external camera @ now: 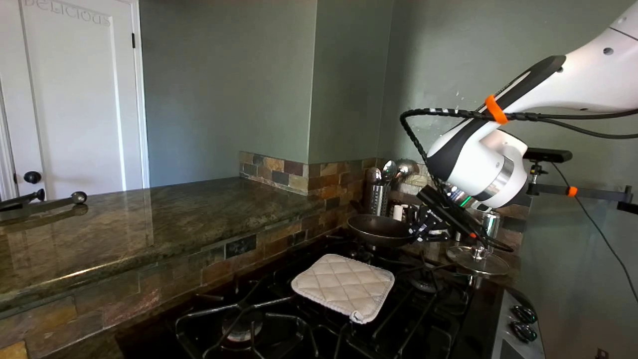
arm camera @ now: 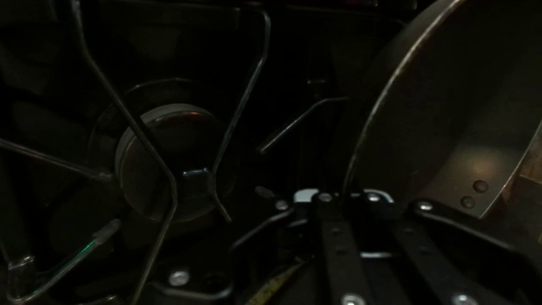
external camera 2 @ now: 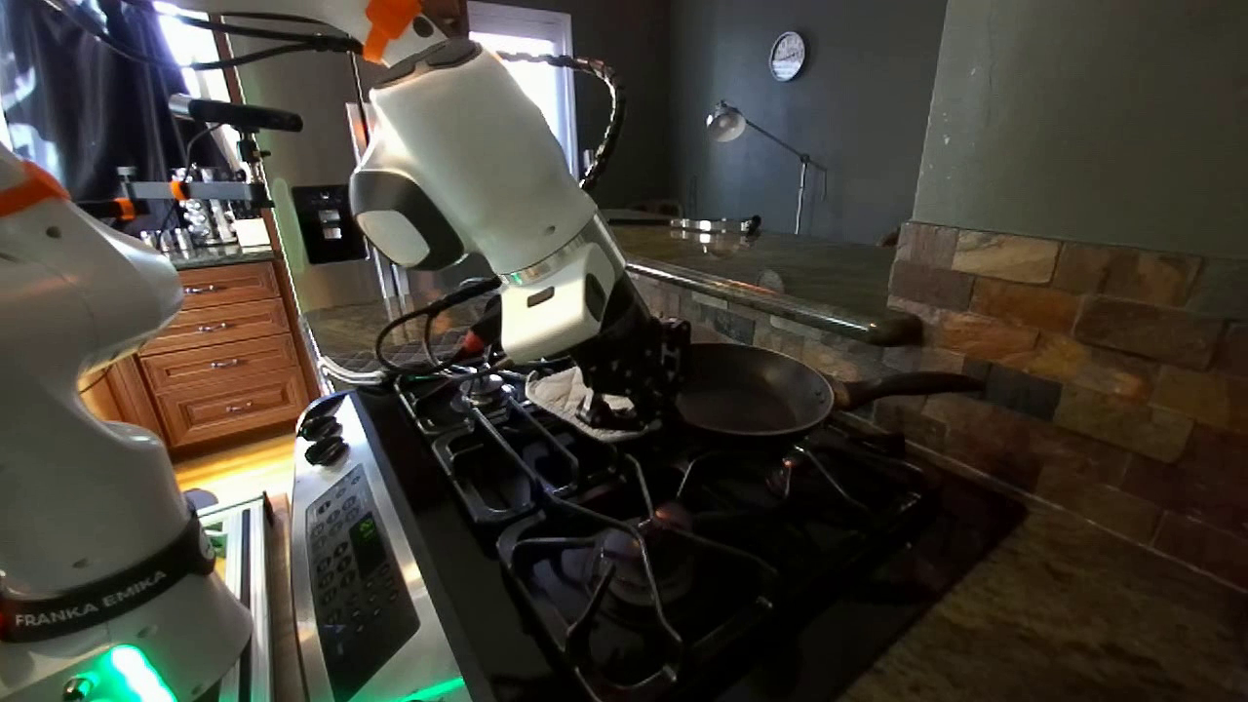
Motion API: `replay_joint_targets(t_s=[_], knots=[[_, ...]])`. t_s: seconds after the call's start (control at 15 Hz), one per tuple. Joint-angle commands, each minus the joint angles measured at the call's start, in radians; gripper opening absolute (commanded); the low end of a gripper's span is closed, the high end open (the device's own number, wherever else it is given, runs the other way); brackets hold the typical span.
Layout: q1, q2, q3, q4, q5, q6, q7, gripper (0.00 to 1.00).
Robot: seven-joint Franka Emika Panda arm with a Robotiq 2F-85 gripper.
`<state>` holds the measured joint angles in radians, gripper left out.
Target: Move the pan to the top right stove plate
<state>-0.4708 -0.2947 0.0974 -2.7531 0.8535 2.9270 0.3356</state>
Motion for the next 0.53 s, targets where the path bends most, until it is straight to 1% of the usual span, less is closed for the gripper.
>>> replay_joint_targets(t_s=[0.0, 0.47], knots=[[-0.015, 0.017, 0.036, 0.0, -0.002, 0.05, 0.046, 0.02], [-0.022, 0.06, 0.061, 0.003, -0.02, 0.132, 0.116, 0.02]])
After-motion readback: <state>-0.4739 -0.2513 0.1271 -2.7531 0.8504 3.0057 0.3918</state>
